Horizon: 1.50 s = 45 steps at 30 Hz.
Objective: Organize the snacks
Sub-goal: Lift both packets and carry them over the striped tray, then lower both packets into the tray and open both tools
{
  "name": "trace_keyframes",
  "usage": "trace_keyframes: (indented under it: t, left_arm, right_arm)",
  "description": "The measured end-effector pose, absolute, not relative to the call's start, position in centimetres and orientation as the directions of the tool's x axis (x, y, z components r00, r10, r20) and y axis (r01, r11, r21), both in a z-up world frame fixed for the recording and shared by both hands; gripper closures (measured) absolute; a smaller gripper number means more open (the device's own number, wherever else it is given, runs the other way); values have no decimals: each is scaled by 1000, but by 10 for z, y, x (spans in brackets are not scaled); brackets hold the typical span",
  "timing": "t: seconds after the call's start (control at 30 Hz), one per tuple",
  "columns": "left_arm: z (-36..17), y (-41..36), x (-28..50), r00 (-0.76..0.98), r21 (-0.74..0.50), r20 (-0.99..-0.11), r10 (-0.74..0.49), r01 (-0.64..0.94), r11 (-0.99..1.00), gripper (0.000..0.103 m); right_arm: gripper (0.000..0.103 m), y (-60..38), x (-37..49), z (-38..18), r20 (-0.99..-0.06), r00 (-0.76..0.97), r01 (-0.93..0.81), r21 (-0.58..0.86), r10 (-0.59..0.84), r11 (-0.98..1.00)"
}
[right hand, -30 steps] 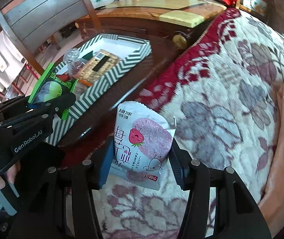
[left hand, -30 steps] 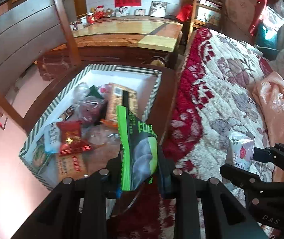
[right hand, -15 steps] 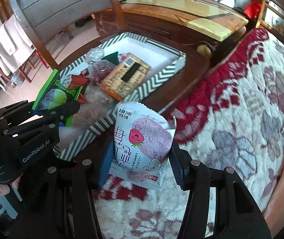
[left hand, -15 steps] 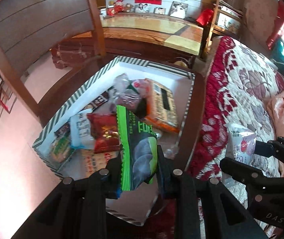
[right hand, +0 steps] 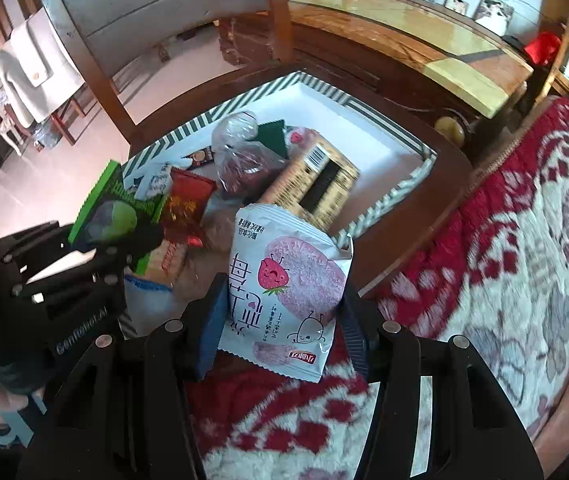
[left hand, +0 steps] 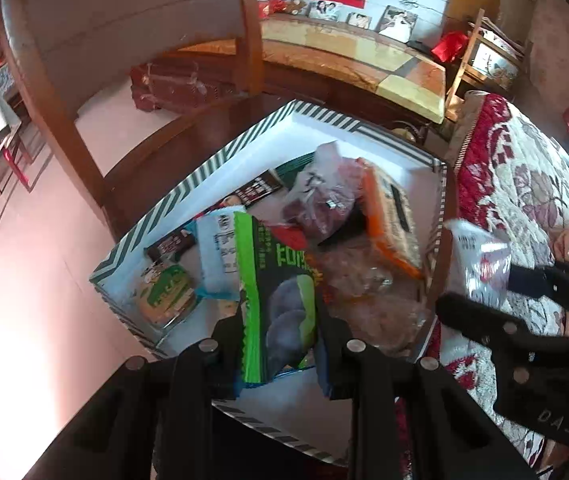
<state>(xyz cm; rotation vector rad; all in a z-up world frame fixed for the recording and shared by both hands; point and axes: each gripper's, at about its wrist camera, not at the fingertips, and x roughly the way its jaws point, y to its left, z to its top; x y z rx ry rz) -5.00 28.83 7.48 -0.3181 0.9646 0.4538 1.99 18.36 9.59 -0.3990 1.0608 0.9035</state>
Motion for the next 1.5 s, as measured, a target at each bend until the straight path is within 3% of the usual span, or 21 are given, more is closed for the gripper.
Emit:
trace_keyframes:
  t: [0.9, 0.97, 1.23, 1.33, 1.5]
  left_arm:
    - [60, 319, -33, 459, -77, -862, 214, -537, 840, 72]
    - [60, 319, -34, 453, -68, -863, 223, -542, 837, 68]
    - [65, 313, -41, 456, -58, -856, 244, -554, 830, 29]
    - [72, 305, -48, 475, -56, -841, 258, -552, 832, 20]
    - [83, 286, -58, 507, -37, -814, 283, -531, 846, 14]
  right_arm:
    - [51, 280, 52, 78, -896, 159, -855, 85, 414, 512]
    - [51, 277, 52, 81, -887, 144, -848, 117, 439, 516]
    - [45, 248, 43, 96, -853, 167, -824, 154, 494, 545]
    - [45, 228, 36, 103, -835, 187, -808, 169, 518, 565]
    - [45, 191, 24, 113, -803, 246, -778, 171, 543, 605]
